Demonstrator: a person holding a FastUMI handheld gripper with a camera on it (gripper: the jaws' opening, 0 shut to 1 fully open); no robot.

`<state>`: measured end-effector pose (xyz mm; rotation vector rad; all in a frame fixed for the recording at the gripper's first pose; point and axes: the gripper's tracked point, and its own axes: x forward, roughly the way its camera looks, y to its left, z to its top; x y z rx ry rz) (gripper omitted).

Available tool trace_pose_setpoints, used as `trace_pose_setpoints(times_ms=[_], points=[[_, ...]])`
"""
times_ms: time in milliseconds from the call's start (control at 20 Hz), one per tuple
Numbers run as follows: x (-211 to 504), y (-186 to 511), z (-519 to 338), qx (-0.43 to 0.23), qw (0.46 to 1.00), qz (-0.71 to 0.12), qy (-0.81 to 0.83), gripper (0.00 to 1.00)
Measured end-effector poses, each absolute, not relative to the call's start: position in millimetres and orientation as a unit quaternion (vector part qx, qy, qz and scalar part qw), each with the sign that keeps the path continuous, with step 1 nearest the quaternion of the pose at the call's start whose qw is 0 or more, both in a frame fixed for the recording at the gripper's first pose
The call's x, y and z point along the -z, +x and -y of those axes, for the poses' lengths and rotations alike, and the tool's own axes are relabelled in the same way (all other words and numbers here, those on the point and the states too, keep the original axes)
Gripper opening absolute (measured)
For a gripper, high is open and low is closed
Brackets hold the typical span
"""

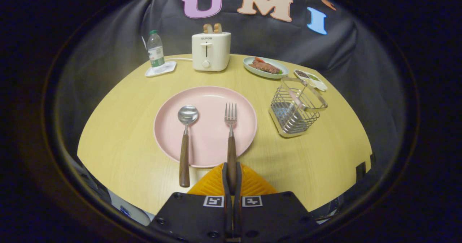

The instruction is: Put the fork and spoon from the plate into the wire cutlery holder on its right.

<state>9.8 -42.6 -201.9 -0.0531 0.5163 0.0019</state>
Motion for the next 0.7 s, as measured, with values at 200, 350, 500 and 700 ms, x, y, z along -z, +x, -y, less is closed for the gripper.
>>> trace_pose_setpoints(times_ms=[200,350,500,700], points=[[191,5,40,0.002,0.965,-0.262,-0.031,0.04],[172,1,39,0.012,0.963,-0.269,-0.031,0.04],[147,-4,42,0.028,0.96,-0.278,-0.029,0.04],[116,-11,51,0.06,0.946,-0.317,-0.026,0.04]])
